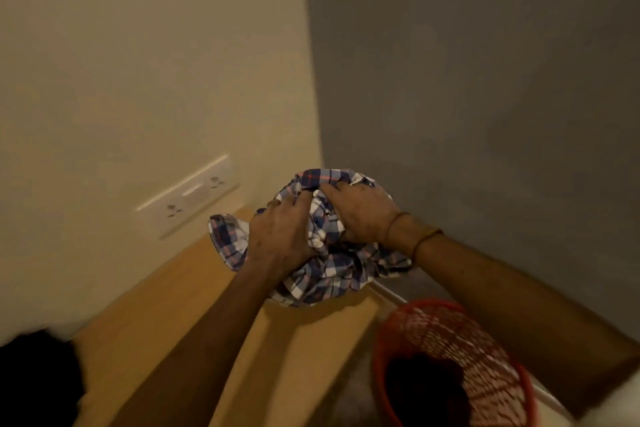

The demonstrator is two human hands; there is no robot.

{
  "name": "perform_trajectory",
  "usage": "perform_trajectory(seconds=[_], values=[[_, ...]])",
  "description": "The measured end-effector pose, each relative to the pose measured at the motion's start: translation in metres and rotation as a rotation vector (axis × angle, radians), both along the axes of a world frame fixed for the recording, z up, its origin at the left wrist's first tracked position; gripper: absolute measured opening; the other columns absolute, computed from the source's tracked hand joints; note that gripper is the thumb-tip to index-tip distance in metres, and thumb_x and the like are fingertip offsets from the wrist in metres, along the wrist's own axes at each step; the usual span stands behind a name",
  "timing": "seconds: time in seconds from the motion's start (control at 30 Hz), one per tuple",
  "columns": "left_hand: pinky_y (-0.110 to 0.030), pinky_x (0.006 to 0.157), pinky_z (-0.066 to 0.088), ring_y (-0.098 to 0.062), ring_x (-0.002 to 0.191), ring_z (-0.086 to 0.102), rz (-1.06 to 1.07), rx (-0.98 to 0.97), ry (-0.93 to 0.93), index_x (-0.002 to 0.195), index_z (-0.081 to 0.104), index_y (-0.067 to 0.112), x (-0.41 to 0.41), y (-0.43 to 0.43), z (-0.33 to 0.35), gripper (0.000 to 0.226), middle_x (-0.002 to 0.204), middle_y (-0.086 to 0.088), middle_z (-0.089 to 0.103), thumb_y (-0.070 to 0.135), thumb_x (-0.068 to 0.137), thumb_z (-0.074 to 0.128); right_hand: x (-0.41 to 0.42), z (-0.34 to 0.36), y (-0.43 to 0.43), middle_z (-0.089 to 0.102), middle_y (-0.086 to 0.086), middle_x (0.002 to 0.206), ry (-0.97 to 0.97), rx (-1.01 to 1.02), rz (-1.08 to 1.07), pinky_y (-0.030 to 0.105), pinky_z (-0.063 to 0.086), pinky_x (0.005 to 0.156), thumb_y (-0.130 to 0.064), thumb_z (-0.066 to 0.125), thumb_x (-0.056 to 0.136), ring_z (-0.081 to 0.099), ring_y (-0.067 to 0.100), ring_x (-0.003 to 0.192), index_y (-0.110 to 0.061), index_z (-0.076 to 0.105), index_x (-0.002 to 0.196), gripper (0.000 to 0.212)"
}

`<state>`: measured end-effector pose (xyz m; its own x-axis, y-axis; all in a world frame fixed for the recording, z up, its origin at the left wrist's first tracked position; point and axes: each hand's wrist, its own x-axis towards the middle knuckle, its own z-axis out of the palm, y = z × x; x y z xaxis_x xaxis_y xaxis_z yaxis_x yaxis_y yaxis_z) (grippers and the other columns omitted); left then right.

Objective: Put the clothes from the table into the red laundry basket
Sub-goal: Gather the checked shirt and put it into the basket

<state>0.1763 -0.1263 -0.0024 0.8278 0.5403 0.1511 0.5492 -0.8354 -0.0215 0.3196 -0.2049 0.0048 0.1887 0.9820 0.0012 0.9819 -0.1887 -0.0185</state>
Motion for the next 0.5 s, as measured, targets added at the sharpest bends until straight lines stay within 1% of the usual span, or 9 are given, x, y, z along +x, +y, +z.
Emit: perform_trajectory(seconds=[0.07,0.1,0.17,0.23,0.33,0.4,0.5], values=[[-0.045,0.070,0.053,-0.039,0.103,0.056,-0.112,-0.025,0.002,0.134,0.028,0.017,0.043,-0.039,-0.010,0.093,0.123,-0.015,0.056,0.059,0.065,0.073,0.038,-0.011,-0.054,0.052,0.019,0.126,0.031,-0.022,-0.095,0.050,0.052,0.081,-0.052,0.071,0.073,0.058,0.040,0.104,-0.014,0.022,0.141,0.092],[-0.046,0.071,0.053,-0.039,0.102,0.056,-0.171,-0.050,0.022,0.135,0.027,0.018,0.063,-0.061,-0.019,0.093,0.123,-0.015,0.056,0.058,0.065,0.073,0.054,-0.021,-0.083,0.050,0.019,0.130,0.064,-0.039,-0.145,0.050,0.051,0.085,-0.055,0.068,0.074,0.056,0.040,0.108,-0.013,0.020,0.143,0.094],[-0.047,0.074,0.052,-0.038,0.103,0.056,-0.285,-0.103,0.080,0.136,0.025,0.019,0.100,-0.103,-0.041,0.091,0.125,-0.014,0.054,0.058,0.068,0.072,0.080,-0.048,-0.141,0.045,0.020,0.137,0.149,-0.067,-0.267,0.050,0.048,0.094,-0.060,0.065,0.073,0.052,0.040,0.115,-0.011,0.017,0.145,0.100],[-0.050,0.079,0.051,-0.039,0.108,0.053,-0.373,-0.161,0.148,0.139,0.022,0.020,0.122,-0.138,-0.066,0.091,0.131,-0.014,0.050,0.058,0.071,0.068,0.089,-0.077,-0.189,0.040,0.021,0.142,0.247,-0.108,-0.374,0.050,0.045,0.100,-0.061,0.064,0.074,0.048,0.040,0.122,-0.010,0.014,0.146,0.103],[-0.051,0.091,0.046,-0.040,0.122,0.045,-0.467,-0.269,0.249,0.144,0.012,0.025,0.145,-0.183,-0.110,0.089,0.144,-0.011,0.038,0.056,0.077,0.062,0.092,-0.129,-0.245,0.037,0.019,0.146,0.352,-0.123,-0.535,0.048,0.038,0.107,-0.060,0.061,0.077,0.044,0.039,0.128,-0.010,0.018,0.147,0.096],[-0.052,0.100,0.041,-0.037,0.131,0.036,-0.504,-0.310,0.309,0.145,0.004,0.029,0.151,-0.203,-0.145,0.087,0.152,-0.009,0.026,0.052,0.082,0.058,0.087,-0.167,-0.269,0.037,0.016,0.147,0.383,-0.130,-0.624,0.047,0.035,0.108,-0.059,0.060,0.077,0.043,0.037,0.129,-0.014,0.021,0.146,0.092],[-0.051,0.109,0.029,-0.034,0.138,0.025,-0.515,-0.317,0.469,0.145,-0.002,0.032,0.159,-0.215,-0.202,0.091,0.157,-0.006,0.014,0.050,0.081,0.060,0.080,-0.224,-0.284,0.031,0.013,0.149,0.499,-0.231,-0.705,0.053,0.032,0.110,-0.057,0.066,0.073,0.037,0.038,0.132,-0.019,0.014,0.147,0.098]])
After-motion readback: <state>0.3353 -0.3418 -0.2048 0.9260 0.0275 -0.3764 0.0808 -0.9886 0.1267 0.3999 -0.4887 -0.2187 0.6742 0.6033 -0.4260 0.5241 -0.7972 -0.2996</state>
